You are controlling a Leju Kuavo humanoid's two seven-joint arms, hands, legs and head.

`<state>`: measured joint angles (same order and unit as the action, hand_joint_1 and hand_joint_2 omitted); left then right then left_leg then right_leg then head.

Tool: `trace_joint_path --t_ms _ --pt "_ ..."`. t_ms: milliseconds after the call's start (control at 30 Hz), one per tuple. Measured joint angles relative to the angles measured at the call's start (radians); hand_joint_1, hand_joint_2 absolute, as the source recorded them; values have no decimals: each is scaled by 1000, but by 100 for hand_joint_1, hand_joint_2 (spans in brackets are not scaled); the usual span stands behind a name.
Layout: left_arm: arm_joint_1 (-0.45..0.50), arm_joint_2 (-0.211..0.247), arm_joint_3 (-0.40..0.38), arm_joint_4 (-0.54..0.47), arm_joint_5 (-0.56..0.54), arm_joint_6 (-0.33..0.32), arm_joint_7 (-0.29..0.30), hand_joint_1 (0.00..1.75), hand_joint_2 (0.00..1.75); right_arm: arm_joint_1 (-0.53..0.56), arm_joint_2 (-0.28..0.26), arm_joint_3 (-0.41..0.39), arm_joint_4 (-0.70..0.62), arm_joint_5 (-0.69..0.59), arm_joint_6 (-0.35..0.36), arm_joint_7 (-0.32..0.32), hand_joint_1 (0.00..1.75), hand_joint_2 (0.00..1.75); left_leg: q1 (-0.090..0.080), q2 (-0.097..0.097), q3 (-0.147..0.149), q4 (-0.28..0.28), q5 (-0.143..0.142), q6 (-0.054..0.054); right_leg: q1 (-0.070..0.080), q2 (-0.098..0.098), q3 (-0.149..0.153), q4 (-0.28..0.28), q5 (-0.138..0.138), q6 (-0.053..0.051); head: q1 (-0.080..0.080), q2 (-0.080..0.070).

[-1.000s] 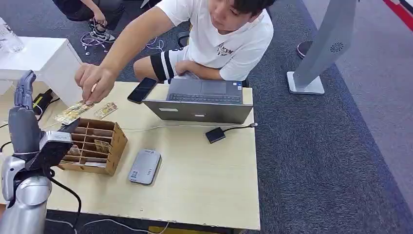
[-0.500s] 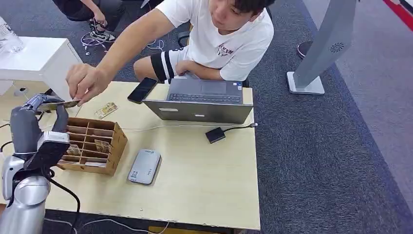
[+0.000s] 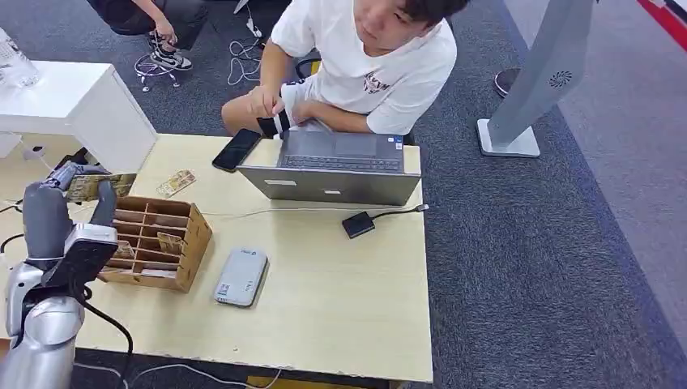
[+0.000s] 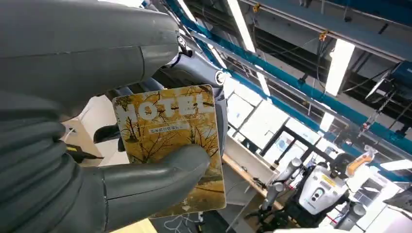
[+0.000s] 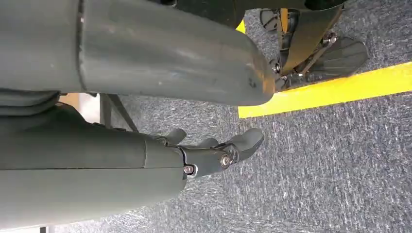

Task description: Pass the card to the sensor for recognition and then transmit it.

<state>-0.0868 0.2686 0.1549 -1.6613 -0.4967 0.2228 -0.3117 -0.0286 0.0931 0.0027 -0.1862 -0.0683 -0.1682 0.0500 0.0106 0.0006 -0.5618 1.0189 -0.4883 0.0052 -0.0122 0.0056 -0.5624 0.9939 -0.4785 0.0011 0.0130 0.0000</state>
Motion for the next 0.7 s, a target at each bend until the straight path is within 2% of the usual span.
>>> trace_joint_path --t_ms 200,333,467,600,700 --pt "18 0 0 0 -31 12 -3 175 175 0 0 0 2 0 0 3 0 0 0 0 0 0 0 0 0 0 0 0 0 0 0 0" --pt "74 0 -17 0 -227 86 32 175 175 1 0 0 2 5 -2 11 0 0 0 0 0 0 0 0 0 1 0 0 0 0 0 0" --pt "144 2 -53 0 -424 168 107 175 175 0 1 0 2 19 1 -2 0 0 0 0 0 0 0 0 0 0 0 0 0 0 0 0" --pt "183 13 -86 1 -547 213 149 175 175 0 2 0 2 24 3 0 0 0 0 0 0 0 0 0 0 0 0 0 0 0 0 0" --pt "192 20 -109 6 -587 227 164 175 175 0 4 0 2 33 2 1 0 0 0 0 0 0 0 0 0 0 0 0 0 0 0 0"
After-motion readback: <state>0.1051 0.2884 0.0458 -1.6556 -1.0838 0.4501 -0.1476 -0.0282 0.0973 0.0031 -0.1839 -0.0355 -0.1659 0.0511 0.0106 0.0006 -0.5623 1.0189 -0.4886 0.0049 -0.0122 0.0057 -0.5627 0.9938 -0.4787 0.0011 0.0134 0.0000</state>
